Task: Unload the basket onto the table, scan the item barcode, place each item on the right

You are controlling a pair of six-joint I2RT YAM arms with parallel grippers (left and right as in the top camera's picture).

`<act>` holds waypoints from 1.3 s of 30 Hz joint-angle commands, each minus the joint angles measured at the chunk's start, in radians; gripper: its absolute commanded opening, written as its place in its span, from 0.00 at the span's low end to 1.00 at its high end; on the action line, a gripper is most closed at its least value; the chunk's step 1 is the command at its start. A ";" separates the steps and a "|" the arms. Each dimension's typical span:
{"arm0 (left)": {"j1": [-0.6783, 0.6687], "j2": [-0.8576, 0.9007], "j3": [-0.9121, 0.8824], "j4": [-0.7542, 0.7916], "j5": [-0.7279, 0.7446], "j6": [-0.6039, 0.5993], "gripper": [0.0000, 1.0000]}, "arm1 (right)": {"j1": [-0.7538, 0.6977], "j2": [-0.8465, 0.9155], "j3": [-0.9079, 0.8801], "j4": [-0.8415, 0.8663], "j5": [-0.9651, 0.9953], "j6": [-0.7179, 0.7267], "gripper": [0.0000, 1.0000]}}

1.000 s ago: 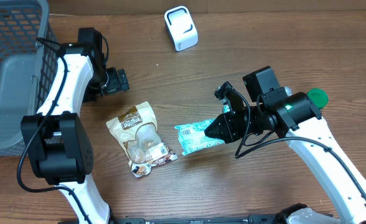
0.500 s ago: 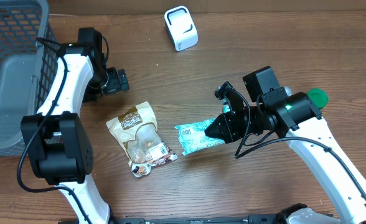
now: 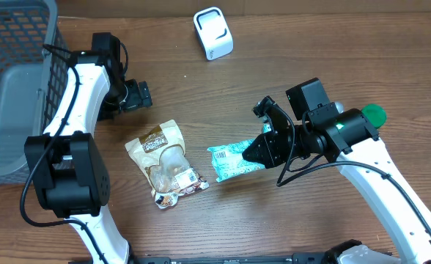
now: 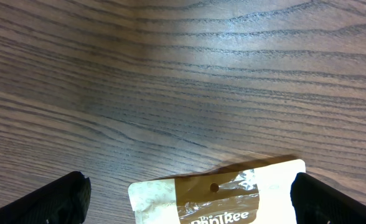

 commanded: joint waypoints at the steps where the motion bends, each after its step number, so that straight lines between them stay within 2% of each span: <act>1: 0.004 -0.021 0.014 0.001 -0.014 0.003 1.00 | -0.003 -0.013 0.000 0.005 -0.005 -0.008 0.04; 39: 0.004 -0.021 0.014 0.001 -0.014 0.003 1.00 | -0.003 -0.013 0.000 0.022 -0.008 -0.007 0.04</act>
